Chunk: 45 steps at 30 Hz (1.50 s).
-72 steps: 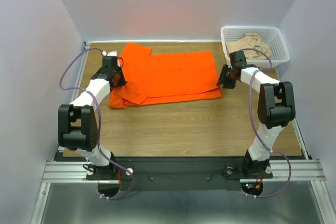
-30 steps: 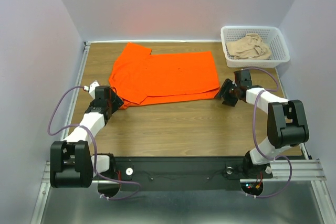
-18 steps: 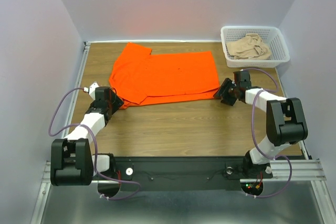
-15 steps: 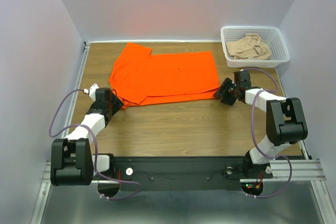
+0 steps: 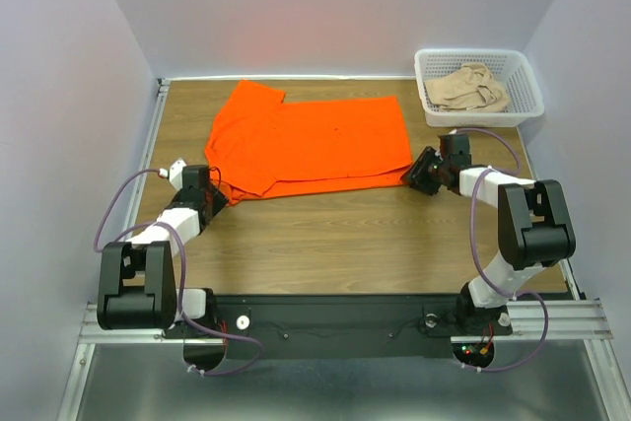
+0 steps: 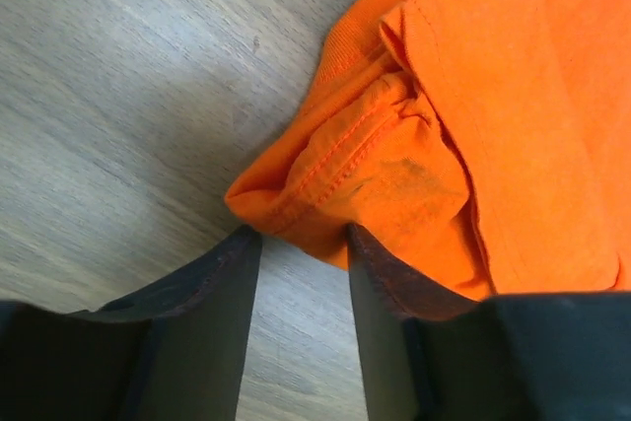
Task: Fold and stack the t-shirts
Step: Fold the tshirt
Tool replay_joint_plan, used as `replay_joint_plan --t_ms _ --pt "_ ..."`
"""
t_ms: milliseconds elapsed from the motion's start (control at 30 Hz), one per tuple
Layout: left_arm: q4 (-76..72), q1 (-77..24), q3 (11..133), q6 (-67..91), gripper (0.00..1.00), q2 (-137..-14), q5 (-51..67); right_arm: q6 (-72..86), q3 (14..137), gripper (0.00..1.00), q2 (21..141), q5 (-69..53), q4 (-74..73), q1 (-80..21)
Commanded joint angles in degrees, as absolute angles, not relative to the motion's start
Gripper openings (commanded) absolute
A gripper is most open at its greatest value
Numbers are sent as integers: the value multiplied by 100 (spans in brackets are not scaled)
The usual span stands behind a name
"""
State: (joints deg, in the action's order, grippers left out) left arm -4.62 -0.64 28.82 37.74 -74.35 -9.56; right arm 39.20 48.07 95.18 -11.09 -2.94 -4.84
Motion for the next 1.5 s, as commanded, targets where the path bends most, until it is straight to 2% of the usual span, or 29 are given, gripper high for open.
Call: replay_joint_plan --t_ms 0,267,400,500,833,1267,1333,1367,1400,1467 --pt "-492 -44 3076 3718 44 -7541 -1090 3911 4650 43 9624 -870 -220 -413" --pt "-431 -44 3278 3586 27 -7751 -1186 3894 4597 18 9721 -783 -167 -308" --pt "-361 95 3445 3454 11 -7866 -1239 3858 4570 1 9695 -773 -184 -220" --pt "-325 158 3585 3358 0 -7971 -1187 3823 4526 1 9668 -800 -184 -106" --pt "-9 264 3823 3103 0 -7726 -1450 3604 4500 1 9115 -616 -711 255" --pt "352 290 3428 3366 0 -7383 -1266 3516 4122 1 8649 -308 -1301 272" --pt "387 299 3410 3357 15 -7252 -1152 3419 4166 2 8535 -343 -1371 272" --pt "404 290 3393 3357 21 -7120 -1117 3315 4210 5 8499 -404 -1406 281" --pt "439 290 3375 3357 35 -7041 -1081 3261 4245 9 8456 -430 -1528 273" --pt "492 290 3357 3366 51 -6770 -1020 3112 4402 21 8333 -492 -1748 272"
